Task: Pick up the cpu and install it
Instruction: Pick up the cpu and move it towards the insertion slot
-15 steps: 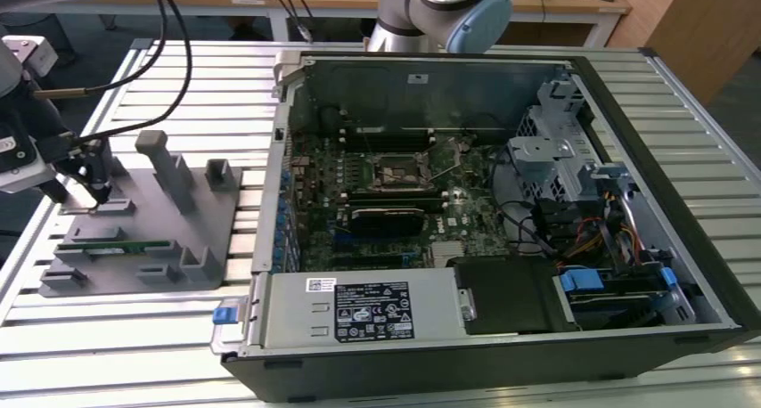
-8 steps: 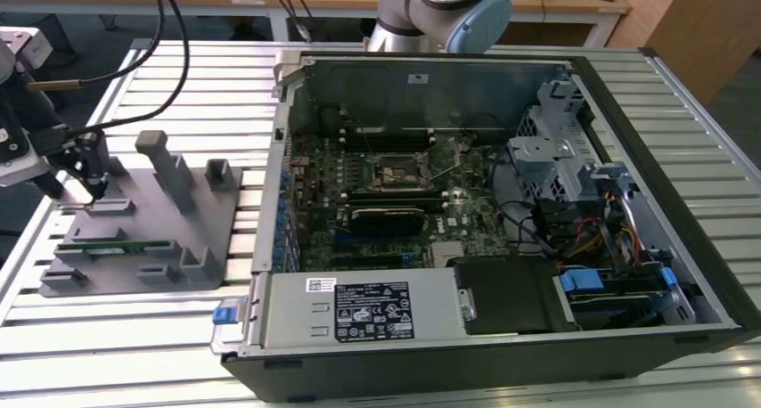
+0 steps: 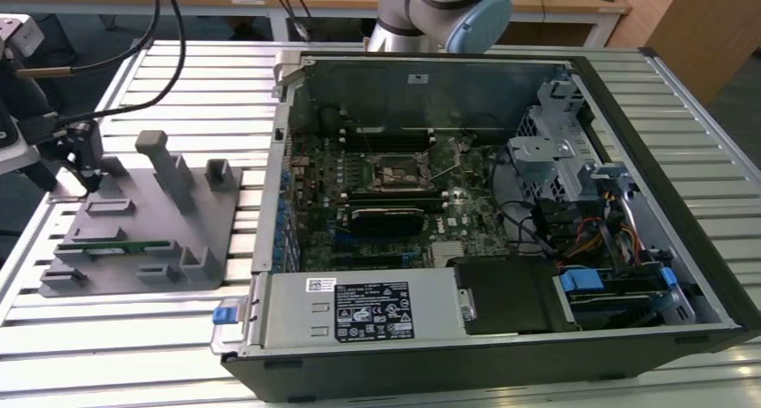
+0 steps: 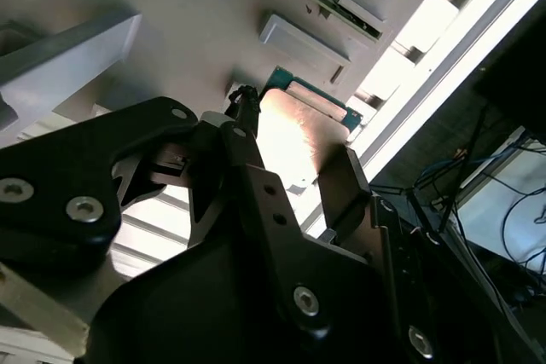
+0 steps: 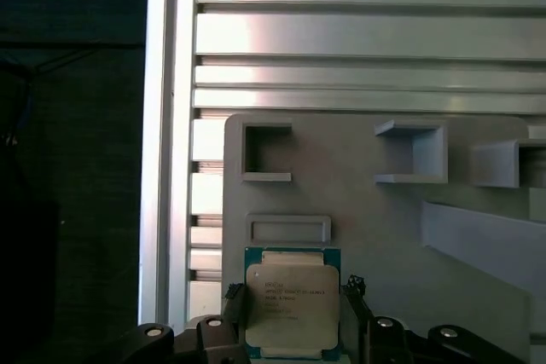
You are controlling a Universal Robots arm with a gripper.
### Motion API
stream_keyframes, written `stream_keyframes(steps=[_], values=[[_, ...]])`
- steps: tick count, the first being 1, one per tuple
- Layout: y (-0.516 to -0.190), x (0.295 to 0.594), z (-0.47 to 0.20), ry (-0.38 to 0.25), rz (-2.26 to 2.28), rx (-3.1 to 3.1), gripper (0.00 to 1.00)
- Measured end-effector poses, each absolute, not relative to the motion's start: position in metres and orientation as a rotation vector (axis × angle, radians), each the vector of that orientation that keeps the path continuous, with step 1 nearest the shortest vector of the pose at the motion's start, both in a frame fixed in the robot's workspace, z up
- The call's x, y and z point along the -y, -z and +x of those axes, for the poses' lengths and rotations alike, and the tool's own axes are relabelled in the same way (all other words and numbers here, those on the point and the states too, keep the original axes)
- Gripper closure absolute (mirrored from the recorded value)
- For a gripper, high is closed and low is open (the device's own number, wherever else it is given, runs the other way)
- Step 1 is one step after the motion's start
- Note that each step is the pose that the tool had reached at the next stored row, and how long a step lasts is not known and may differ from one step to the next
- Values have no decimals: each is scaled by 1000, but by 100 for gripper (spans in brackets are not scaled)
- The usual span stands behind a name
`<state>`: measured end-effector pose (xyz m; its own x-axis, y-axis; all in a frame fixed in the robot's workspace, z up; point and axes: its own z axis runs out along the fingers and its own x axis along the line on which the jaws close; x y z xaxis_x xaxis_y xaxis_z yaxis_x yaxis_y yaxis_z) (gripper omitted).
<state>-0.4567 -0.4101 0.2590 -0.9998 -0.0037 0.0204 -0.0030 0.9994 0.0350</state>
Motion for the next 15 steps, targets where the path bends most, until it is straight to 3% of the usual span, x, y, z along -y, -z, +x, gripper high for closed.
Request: stream_keyframes(steps=[15], values=[[-287, 410, -457, 56, 5, 3121, 47]])
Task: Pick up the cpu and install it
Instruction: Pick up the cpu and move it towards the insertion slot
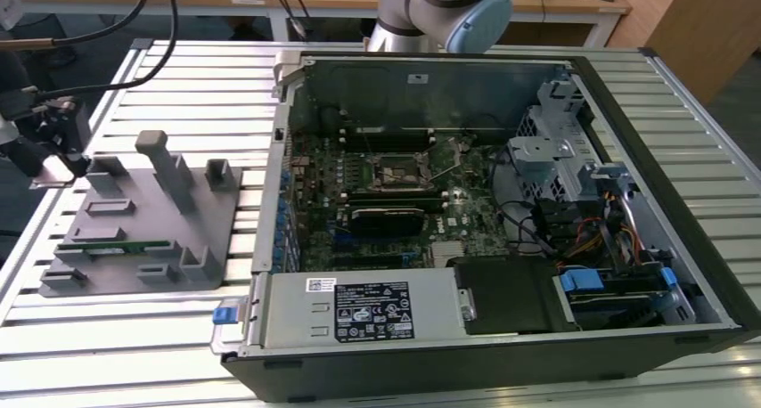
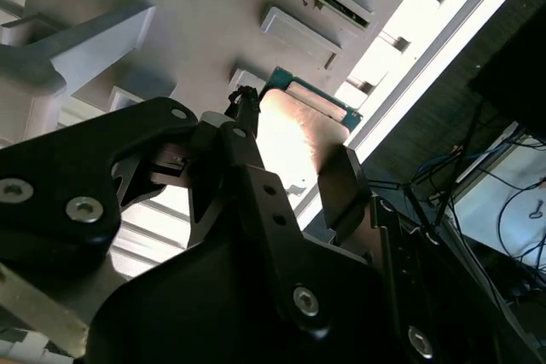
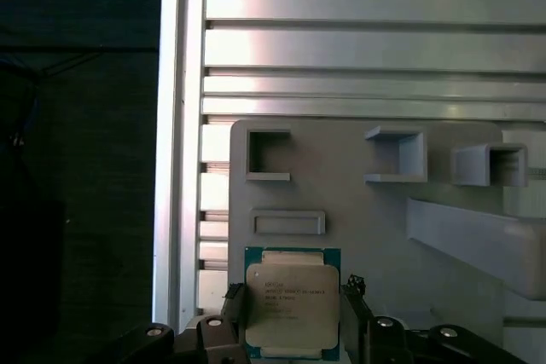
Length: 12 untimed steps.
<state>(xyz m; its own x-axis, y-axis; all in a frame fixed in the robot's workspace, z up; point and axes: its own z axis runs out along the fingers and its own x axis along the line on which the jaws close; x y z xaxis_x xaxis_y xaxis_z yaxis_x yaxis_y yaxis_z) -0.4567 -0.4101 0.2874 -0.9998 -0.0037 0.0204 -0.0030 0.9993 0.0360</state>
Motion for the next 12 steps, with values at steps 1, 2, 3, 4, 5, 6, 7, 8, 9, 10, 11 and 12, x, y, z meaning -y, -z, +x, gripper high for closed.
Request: stream_keyframes(steps=[1, 2, 3, 4, 5, 6, 7, 8, 9, 10, 11, 12], values=[[-289, 410, -457, 56, 5, 3121, 47], [-291, 410, -457, 56, 5, 3121, 47], [-293, 410, -457, 57, 5, 3121, 47], [-295, 410, -457, 57, 5, 3121, 47], [-297, 410, -457, 57, 5, 3121, 47], [-299, 410, -457, 57, 5, 3121, 47], [-301, 410, -457, 57, 5, 3121, 47], [-303, 410, -457, 57, 5, 3121, 47], [-305, 410, -457, 57, 5, 3121, 47], [-307, 410, -457, 57, 5, 3121, 47], [-309, 410, -457, 57, 5, 3121, 47], [-311, 410, -457, 58, 5, 3121, 47]])
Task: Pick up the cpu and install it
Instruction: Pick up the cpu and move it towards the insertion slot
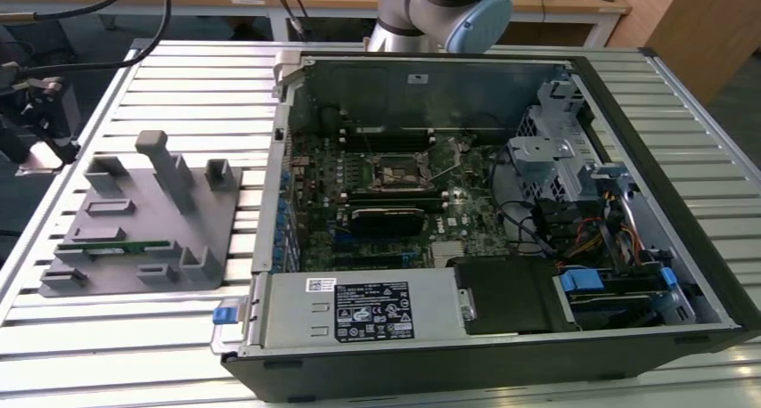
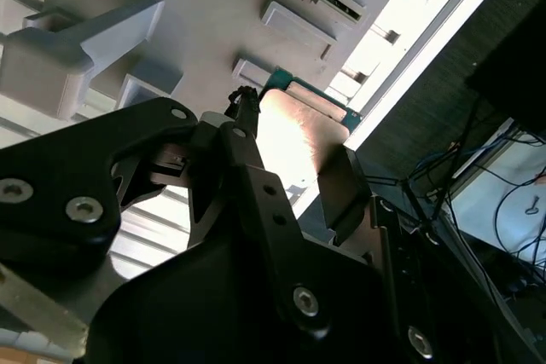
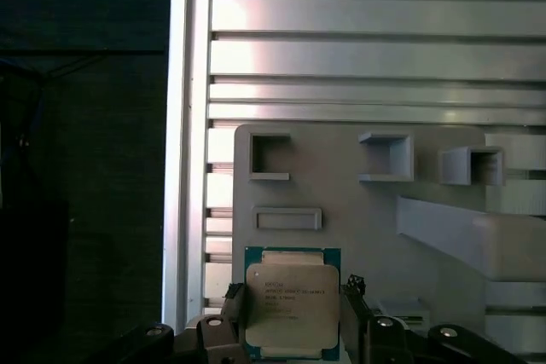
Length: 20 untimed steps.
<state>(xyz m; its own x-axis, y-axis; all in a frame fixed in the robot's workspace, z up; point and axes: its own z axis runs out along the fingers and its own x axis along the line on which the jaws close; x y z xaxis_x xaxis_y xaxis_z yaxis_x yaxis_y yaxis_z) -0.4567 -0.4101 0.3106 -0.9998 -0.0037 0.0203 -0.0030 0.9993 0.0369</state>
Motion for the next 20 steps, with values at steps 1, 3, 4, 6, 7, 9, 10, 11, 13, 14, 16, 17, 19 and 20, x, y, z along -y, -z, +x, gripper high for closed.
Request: stream_keyframes(steps=[1, 3, 4, 6, 7, 9, 10, 11, 13, 14, 16, 17, 19, 20], values=[[-313, 410, -457, 58, 5, 3121, 47], [-317, 410, -457, 58, 5, 3121, 47], [-319, 410, -457, 58, 5, 3121, 47], [-323, 410, -457, 58, 5, 3121, 47], [-325, 410, -457, 58, 5, 3121, 47], [-329, 410, -457, 59, 5, 3121, 47], [-331, 410, -457, 59, 5, 3121, 47], [-333, 410, -457, 59, 5, 3121, 47], [-336, 410, -457, 60, 5, 3121, 47], [-336, 410, -457, 60, 5, 3121, 47], [-336, 410, -457, 60, 5, 3121, 47], [-336, 410, -457, 60, 5, 3121, 47], [-336, 410, -457, 60, 5, 3121, 47], [-336, 410, -457, 60, 5, 3121, 47]])
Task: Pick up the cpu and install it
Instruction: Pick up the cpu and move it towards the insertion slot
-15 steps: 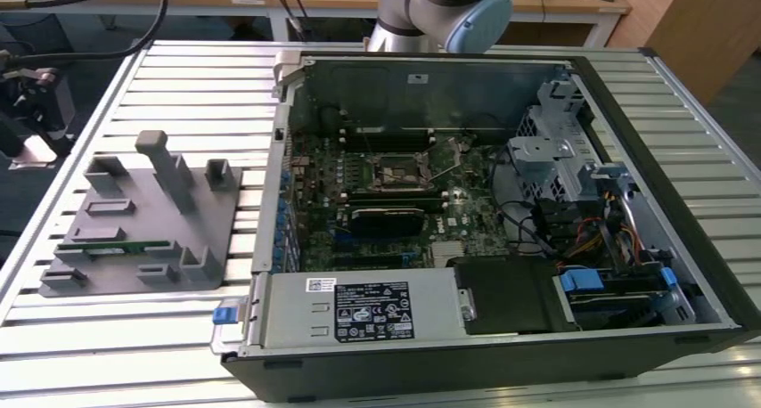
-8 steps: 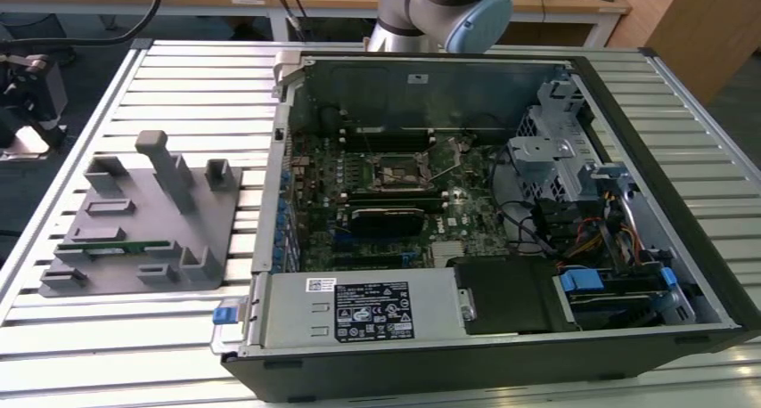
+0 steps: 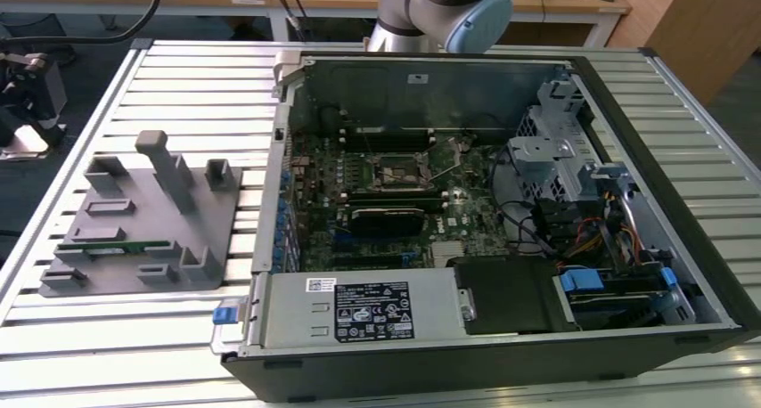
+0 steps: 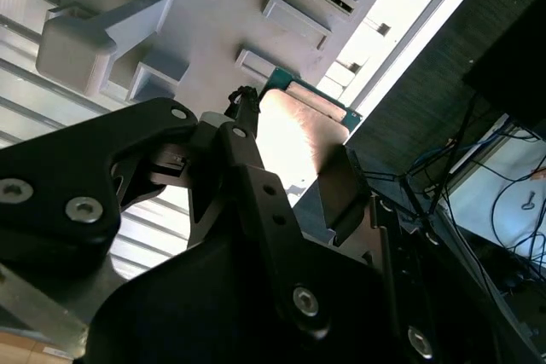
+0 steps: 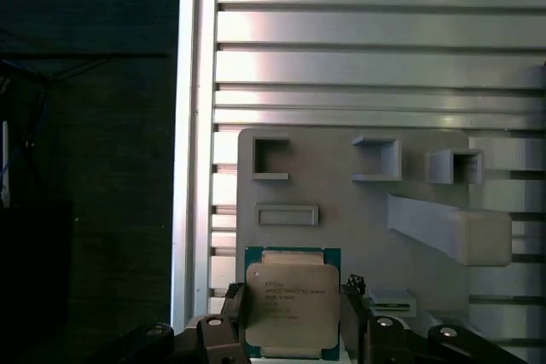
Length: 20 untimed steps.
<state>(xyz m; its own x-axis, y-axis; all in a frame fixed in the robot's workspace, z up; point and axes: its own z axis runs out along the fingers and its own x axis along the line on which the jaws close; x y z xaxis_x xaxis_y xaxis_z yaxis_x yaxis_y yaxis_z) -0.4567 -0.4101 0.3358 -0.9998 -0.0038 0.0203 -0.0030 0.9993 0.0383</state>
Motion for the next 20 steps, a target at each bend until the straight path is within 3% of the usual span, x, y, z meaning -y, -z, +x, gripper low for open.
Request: stream_keyframes(steps=[20], values=[[-349, 410, -438, 60, 5, 3115, 47]])
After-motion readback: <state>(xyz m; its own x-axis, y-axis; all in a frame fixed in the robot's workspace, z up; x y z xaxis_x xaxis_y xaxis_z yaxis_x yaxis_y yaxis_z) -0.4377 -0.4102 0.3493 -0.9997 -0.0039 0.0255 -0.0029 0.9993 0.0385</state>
